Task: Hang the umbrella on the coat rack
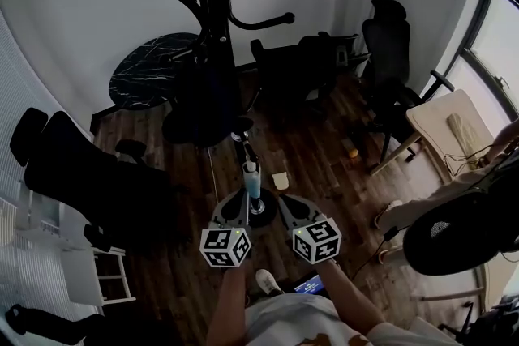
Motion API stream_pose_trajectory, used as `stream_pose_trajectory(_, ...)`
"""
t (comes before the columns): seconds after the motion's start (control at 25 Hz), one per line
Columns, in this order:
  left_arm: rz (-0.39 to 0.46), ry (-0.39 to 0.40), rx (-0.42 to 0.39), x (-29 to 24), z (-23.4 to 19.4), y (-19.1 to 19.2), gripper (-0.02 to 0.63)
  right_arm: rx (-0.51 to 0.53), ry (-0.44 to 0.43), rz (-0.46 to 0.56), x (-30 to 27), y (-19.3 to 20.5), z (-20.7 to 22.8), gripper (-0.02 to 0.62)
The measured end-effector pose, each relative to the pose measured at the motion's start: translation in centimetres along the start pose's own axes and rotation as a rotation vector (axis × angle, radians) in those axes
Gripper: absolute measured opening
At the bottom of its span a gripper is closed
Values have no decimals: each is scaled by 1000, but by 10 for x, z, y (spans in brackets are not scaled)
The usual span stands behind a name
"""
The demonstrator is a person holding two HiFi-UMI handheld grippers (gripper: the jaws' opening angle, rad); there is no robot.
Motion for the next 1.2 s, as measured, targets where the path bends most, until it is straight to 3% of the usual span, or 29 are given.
stream_pose_trajectory(0.28,18,-56,-37,25,36,-8,20,-4,-30,40,43,-15,-2,11)
stream_pose_trajectory(0.68,89,-7,-37,72,93,-4,20,-7,-102,79,93,-10,-20,11)
stream_pose_trajectory(0.96,122,-66,-50,94,104,-2,20,15,-134,86,114,-6,-31,11)
stream_pose_trajectory(1.2,137,-65,-35,96,109,-7,20,34,-150,94,122,-12,-38,11)
Point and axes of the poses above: the fingertips, and each gripper's own axes: x backward along the fingers, z to its right, y out of its underside, the point moved 8 cm from there along x, backward along the fingers, and after that the axes turned 4 degrees about z, right-handed, at the moved point
